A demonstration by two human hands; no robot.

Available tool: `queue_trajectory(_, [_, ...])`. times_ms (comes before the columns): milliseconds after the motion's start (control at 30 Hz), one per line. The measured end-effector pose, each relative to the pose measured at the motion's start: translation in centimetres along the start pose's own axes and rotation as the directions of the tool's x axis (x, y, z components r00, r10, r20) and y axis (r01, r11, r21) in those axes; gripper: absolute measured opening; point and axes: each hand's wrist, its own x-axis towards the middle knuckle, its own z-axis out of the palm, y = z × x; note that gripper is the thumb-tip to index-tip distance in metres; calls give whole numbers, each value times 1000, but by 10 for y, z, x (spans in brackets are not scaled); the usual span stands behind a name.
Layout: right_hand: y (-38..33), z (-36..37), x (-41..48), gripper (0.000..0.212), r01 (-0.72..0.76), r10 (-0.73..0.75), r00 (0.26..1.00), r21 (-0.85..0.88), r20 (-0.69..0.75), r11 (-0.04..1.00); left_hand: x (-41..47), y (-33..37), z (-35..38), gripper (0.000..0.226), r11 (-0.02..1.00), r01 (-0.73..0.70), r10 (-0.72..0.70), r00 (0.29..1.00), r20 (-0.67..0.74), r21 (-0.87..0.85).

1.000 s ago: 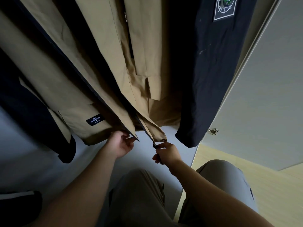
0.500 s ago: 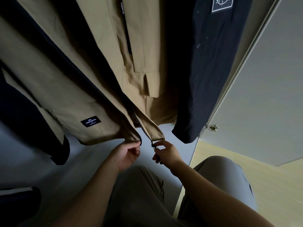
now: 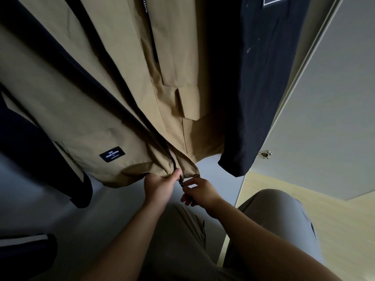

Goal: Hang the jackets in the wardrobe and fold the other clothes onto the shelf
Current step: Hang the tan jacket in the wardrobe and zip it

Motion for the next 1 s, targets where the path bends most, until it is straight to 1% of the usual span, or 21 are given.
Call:
queue_trajectory(67, [0,0,0,11,3,-3,1000,11,3,1000,5,0,-2,9,999,23,-23,1000,-1,27])
queue_trajectory(133, [1,0,2,11,23,-23,1000,-12,-6,1000,7,0,-2,15,998,40,-40,999,-19,38])
queue_trajectory(167, [1,0,2,12,34,-35,999,-20,-6,999,8,1,-1,17,998,49,-49,998,-30,30])
queue_trajectory(267, [-2,0,2,16,42,-42,999,-15,13,999,7,3,0,10,995,88,-89,996,-27,-34])
queue_trajectory(367, [-4,2,1,18,4,-9,999,109,48,994,6,5,0,10,992,112,-113,993,-25,-57])
queue_trajectory(433, [-5,4,1,24,-8,-1,998,163,55,987,6,5,-1,11,990,123,-124,992,-23,-62])
queue_trajectory(467, [-5,4,1,26,1,-7,999,138,41,990,6,4,-2,11,989,135,-136,990,-20,-63])
queue_trajectory(567, [-2,7,2,24,44,-46,997,-39,-68,998,6,5,-4,15,984,168,-168,986,0,-56])
queue_trajectory(600, [-2,8,3,25,42,-46,994,-37,-103,998,6,6,-6,15,983,171,-171,985,18,-58])
queue_trajectory(667, [-3,10,4,26,18,-7,990,82,-138,996,6,10,-10,21,983,174,-167,982,92,-65])
queue_trajectory(733, [-7,11,2,27,-18,49,990,229,-132,973,6,13,-17,37,981,195,-188,969,161,-23])
queue_trajectory(767, [-9,12,1,26,-38,76,989,285,-124,958,6,13,-21,41,976,218,-216,962,165,6])
queue_trajectory(800, [-11,12,0,25,-61,105,988,334,-115,941,7,12,-25,38,969,245,-245,958,149,19])
queue_trajectory(833, [-13,12,0,24,-86,134,986,382,-102,920,9,10,-28,30,965,261,-261,957,124,15])
queue_trajectory(900, [-16,12,-2,24,-132,185,980,474,-67,871,10,6,-33,16,971,241,-240,968,66,0])
queue_trajectory(933, [-17,13,-3,25,-148,199,979,509,-46,848,10,5,-34,14,974,228,-228,973,47,-8])
queue_trajectory(1000, [-18,14,-5,26,-156,195,981,566,-8,809,8,4,-36,20,972,232,-231,972,36,-32])
